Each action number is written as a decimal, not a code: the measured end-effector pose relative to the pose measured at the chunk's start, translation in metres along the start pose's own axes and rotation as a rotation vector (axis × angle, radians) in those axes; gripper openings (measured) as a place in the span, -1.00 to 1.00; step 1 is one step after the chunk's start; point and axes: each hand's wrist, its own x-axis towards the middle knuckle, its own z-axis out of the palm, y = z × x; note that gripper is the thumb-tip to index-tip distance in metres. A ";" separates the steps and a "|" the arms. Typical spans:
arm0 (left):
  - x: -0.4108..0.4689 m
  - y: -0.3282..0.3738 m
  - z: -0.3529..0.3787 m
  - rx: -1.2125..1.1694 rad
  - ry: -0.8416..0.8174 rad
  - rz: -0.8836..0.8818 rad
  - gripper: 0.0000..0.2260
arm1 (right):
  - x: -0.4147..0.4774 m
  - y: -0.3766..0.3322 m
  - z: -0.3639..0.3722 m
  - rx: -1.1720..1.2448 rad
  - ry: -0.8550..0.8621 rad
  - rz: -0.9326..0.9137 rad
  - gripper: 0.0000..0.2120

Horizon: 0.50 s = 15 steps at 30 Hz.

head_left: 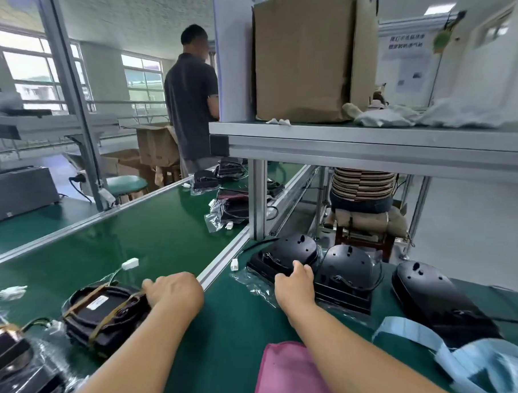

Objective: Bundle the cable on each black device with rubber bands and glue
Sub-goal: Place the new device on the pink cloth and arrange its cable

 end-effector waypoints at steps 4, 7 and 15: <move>0.003 -0.004 -0.003 -0.051 -0.019 -0.060 -0.74 | 0.001 0.001 0.003 0.009 0.016 0.009 -0.41; -0.001 0.021 0.010 -0.211 0.128 0.075 -0.70 | 0.000 0.001 0.006 0.008 0.021 0.014 -0.42; -0.014 0.103 0.023 -0.961 -0.111 0.363 -0.41 | 0.000 0.003 -0.001 0.001 -0.048 0.008 -0.34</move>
